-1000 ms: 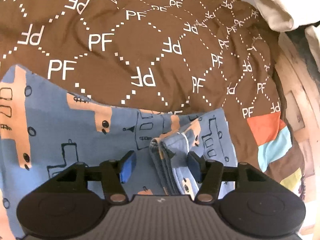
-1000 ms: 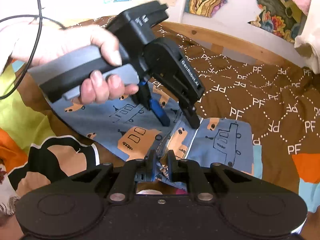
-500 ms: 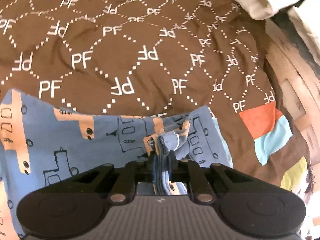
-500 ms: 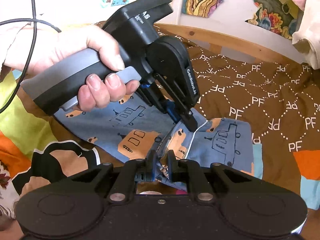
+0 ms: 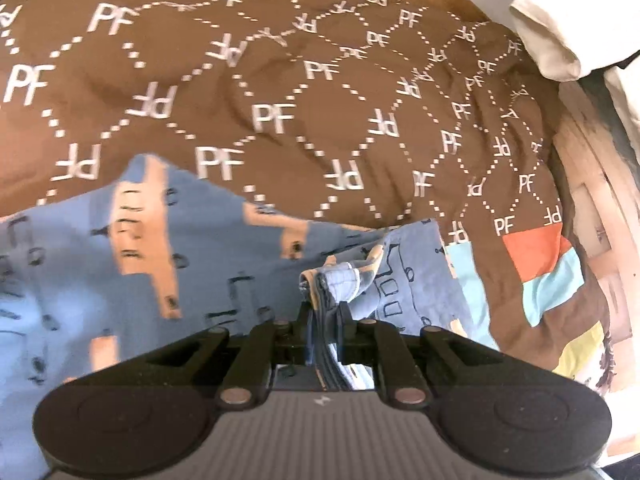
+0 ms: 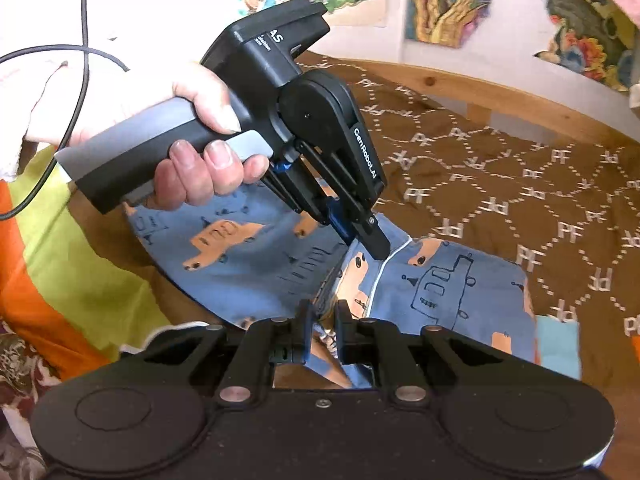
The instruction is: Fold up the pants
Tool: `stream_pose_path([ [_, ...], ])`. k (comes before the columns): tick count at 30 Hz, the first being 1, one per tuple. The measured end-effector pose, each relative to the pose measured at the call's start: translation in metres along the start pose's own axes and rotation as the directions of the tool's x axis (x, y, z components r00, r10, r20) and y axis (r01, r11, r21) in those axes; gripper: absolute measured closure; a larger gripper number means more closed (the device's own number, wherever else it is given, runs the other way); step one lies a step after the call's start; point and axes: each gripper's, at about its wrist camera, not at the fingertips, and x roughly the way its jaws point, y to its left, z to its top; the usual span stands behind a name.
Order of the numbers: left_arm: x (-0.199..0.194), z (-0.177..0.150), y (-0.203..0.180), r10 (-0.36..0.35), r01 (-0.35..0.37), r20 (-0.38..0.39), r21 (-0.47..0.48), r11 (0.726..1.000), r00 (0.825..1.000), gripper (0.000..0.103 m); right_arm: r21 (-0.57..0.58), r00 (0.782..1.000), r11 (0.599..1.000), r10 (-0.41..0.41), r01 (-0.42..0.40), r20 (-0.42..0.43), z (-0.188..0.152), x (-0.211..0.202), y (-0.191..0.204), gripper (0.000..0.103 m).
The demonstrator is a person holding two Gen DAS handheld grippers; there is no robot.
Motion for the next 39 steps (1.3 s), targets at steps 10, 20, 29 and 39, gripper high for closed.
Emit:
stream_pose_path([
  [10,-0.028,0.001,0.038,0.039,-0.039,0.005,0.007,0.999,0.999,0.091,-0.021,0.994,0.994,0.105,-0.105,-0.012,0.025,0.027,0.029,0.091],
  [20,-0.031,-0.001,0.065,0.081,-0.08,-0.006,0.018,0.997,0.997,0.091,-0.037,0.983,0.984,0.174,-0.176,-0.057,0.033,0.059,0.052,0.091],
  [29,-0.029,-0.01,0.071,0.107,-0.108,0.021,0.038,0.993,0.994,0.07,-0.041,0.984,0.985,0.167,-0.17,-0.066,0.026,0.055,0.048,0.057],
  [39,-0.048,-0.024,0.044,0.246,-0.252,0.097,0.065,0.965,0.964,0.017,-0.082,0.983,0.981,-0.181,0.178,-0.029,0.013,0.006,-0.029,0.001],
])
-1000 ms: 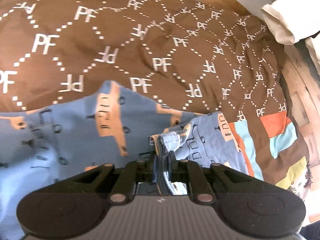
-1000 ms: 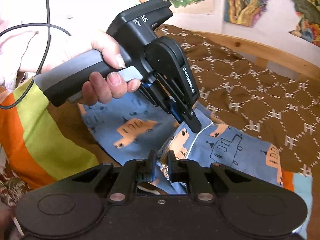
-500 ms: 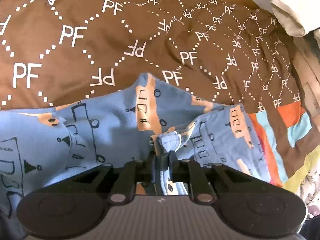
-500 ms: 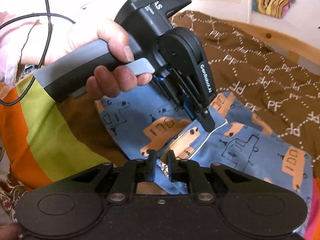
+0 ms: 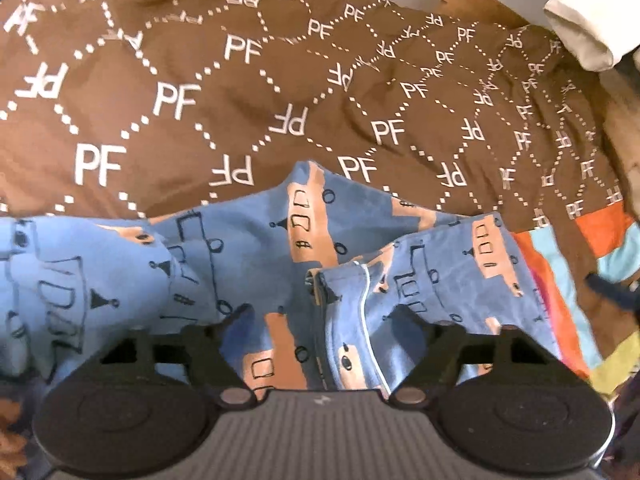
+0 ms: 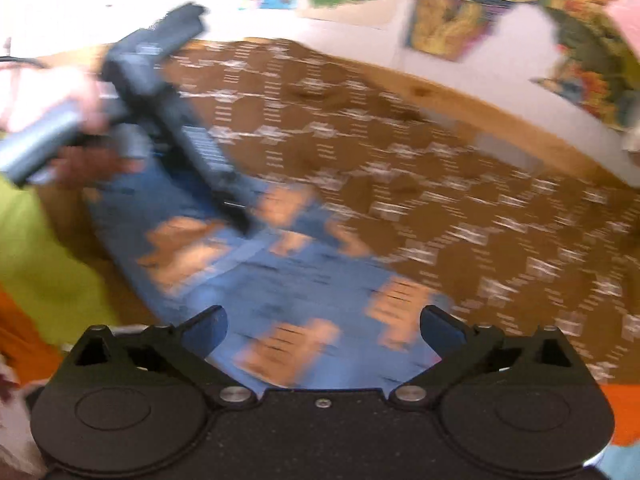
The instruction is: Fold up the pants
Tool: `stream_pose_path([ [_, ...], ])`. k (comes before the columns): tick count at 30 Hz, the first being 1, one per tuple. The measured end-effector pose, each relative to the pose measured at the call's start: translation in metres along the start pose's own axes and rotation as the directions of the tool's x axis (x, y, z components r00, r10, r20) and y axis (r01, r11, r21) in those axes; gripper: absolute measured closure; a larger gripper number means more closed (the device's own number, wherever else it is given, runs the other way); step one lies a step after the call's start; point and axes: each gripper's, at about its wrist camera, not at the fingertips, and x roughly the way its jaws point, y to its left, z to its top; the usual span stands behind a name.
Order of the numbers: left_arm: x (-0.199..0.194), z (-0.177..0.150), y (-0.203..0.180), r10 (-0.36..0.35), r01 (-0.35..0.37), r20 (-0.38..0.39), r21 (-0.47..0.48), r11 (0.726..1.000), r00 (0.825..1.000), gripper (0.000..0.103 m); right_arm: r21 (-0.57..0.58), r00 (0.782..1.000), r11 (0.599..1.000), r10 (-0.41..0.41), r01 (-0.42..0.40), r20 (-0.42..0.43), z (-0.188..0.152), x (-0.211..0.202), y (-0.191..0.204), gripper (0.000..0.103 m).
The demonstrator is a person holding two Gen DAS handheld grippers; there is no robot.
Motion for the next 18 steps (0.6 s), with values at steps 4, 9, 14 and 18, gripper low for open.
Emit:
stream_pose_path([
  [4,-0.004,-0.007,-0.009,0.049,-0.049,0.016,-0.04,0.998,0.999,0.005,0.122,0.997,0.99,-0.062,0.068,-0.051,-0.002,0.009,-0.028,0.001],
  [9,-0.009,-0.028,-0.019,0.152,-0.142,0.06,-0.142,0.98,0.987,0.001,0.278,0.988,0.953,-0.086,0.12,-0.132,0.0,0.022,-0.041,0.001],
  [14,-0.002,-0.061,-0.038,0.3,-0.293,0.093,-0.087,0.952,0.949,0.0,0.301,0.971,0.936,-0.121,0.18,-0.206,-0.006,0.035,-0.039,0.001],
  [18,0.006,-0.079,-0.045,0.355,-0.36,0.117,0.025,0.933,0.928,0.001,0.23,0.952,0.946,-0.167,0.228,-0.257,-0.022,0.042,-0.039,0.001],
])
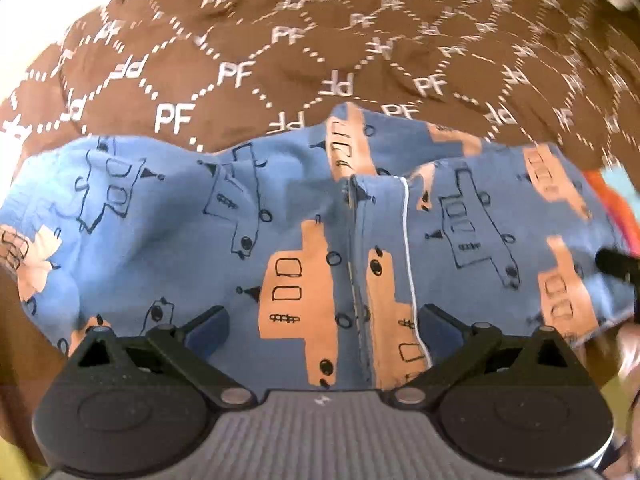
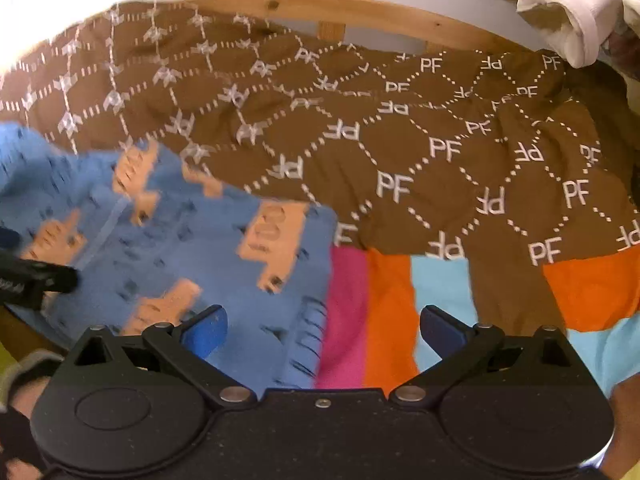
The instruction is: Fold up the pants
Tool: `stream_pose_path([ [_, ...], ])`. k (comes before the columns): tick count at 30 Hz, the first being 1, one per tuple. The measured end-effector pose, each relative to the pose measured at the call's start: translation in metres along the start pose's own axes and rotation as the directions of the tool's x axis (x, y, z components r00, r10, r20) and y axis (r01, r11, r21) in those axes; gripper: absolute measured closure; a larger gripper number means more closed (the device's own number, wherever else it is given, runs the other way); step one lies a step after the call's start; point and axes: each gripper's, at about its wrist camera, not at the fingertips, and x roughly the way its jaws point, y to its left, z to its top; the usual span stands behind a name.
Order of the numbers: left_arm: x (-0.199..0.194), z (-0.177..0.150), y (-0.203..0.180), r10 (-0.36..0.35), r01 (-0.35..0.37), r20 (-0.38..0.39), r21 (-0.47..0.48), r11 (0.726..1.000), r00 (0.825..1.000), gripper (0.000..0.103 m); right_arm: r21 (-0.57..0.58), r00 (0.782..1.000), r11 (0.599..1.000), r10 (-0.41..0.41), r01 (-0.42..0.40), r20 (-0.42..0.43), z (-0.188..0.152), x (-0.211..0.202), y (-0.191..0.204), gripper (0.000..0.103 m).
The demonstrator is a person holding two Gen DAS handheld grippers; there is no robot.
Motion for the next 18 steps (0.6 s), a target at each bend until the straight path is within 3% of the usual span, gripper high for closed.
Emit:
stream_pose_path([
  [3,0.001,-0.002,-0.001,0.0,0.0,0.019,0.013,1.0,1.0,0.0,0.001,1.0,1.0,0.002,-0.002,-0.014,-0.008,0.005,-0.006,0.001],
  [11,0.003,-0.001,-0.001,0.008,-0.008,-0.002,0.004,1.0,1.0,0.0,0.122,0.996,0.991,0.057,-0.049,-0.064,-0.014,0.007,-0.031,0.001],
  [18,-0.002,0.009,0.002,-0.004,0.003,-0.035,-0.02,1.0,0.999,0.0,0.143,0.995,0.987,0.078,-0.069,-0.062,-0.015,0.003,-0.036,0.001],
])
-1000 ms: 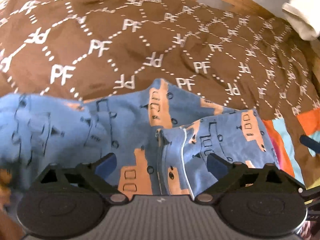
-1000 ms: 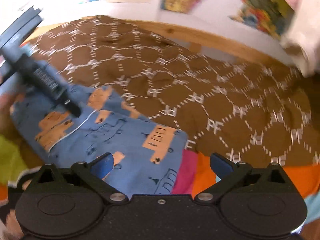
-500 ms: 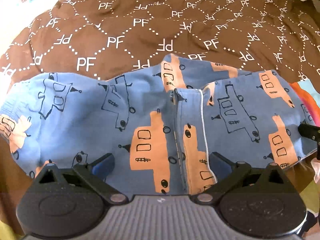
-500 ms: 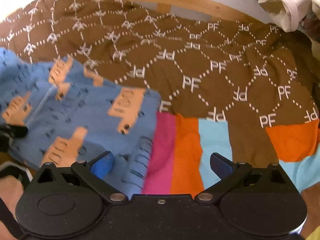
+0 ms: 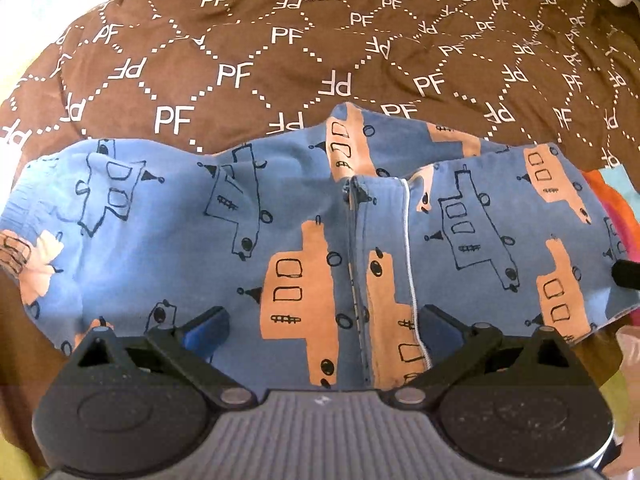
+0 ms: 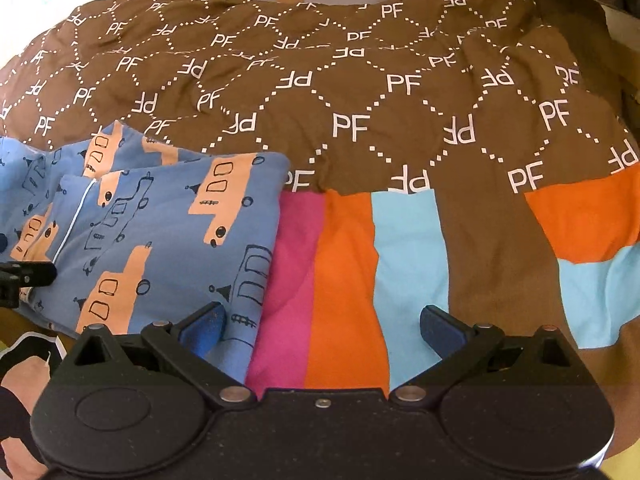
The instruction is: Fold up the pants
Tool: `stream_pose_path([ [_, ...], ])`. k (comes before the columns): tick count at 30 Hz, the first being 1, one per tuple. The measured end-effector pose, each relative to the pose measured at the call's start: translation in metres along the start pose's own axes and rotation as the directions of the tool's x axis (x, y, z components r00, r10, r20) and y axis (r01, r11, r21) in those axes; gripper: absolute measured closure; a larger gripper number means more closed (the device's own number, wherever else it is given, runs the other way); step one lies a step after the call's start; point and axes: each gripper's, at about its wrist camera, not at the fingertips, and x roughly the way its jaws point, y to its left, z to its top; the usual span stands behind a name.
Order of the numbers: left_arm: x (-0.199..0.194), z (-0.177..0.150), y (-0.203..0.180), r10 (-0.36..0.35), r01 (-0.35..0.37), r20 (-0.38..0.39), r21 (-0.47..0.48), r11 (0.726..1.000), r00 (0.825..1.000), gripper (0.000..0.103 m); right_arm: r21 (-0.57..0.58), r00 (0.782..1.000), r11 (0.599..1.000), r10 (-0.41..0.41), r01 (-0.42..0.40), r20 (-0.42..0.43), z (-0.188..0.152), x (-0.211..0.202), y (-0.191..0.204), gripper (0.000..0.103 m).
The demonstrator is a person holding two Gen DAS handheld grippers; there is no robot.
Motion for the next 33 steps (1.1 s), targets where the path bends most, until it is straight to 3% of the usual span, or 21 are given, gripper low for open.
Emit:
stream_pose_path([
  [7,-0.014,0.025,-0.013,0.016,-0.02,0.105,0.039,0.999,0.994,0.0,-0.061,0.993,0.997,-0.049,0.056,0.108,0.012,-0.011,0.0,0.001],
  [12,0.011,0.05,-0.02,0.094,-0.1,0.149,0.035,0.994,0.984,0.0,-0.122,0.982,0.988,-0.073,0.095,0.176,0.049,0.013,0.008,0.001],
  [14,0.028,0.057,-0.015,0.108,-0.113,0.131,0.028,0.993,0.985,0.0,-0.149,0.98,0.984,-0.063,0.092,0.188,0.06,0.03,0.014,0.001],
  [16,0.042,0.056,-0.005,0.082,-0.084,0.099,0.011,0.996,0.992,0.0,-0.203,0.98,0.976,-0.041,0.082,0.197,0.065,0.047,0.019,0.001],
  [18,0.047,0.052,0.012,0.015,-0.01,0.095,-0.053,0.999,0.995,0.0,-0.277,0.976,0.953,-0.063,0.12,0.206,0.062,0.063,0.024,0.001],
  [20,0.044,0.05,0.023,-0.01,0.019,0.101,-0.088,0.996,0.995,0.0,-0.309,0.971,0.94,-0.079,0.148,0.227,0.057,0.073,0.021,0.001],
  [22,0.04,0.048,0.026,-0.01,0.017,0.1,-0.069,0.997,0.995,0.0,-0.272,0.968,0.951,-0.083,0.149,0.238,0.055,0.071,0.012,0.001],
  [25,0.026,0.043,0.03,0.002,0.005,0.11,-0.065,0.998,0.994,0.0,-0.211,0.947,0.951,-0.164,0.226,0.277,0.054,0.057,0.009,0.001],
  [29,0.001,0.021,0.032,-0.024,0.031,0.115,-0.06,0.998,0.993,0.0,-0.198,0.948,0.975,-0.035,0.102,0.317,0.04,0.021,0.024,0.001],
  [31,-0.009,0.005,0.03,-0.034,0.04,0.123,-0.05,0.998,0.992,0.0,-0.264,0.951,0.963,0.034,0.051,0.307,0.03,0.009,0.042,0.001],
  [33,-0.009,-0.008,0.026,0.003,0.0,0.104,-0.034,0.999,0.995,0.0,-0.365,0.955,0.931,0.078,0.032,0.285,0.015,0.004,0.063,0.001],
])
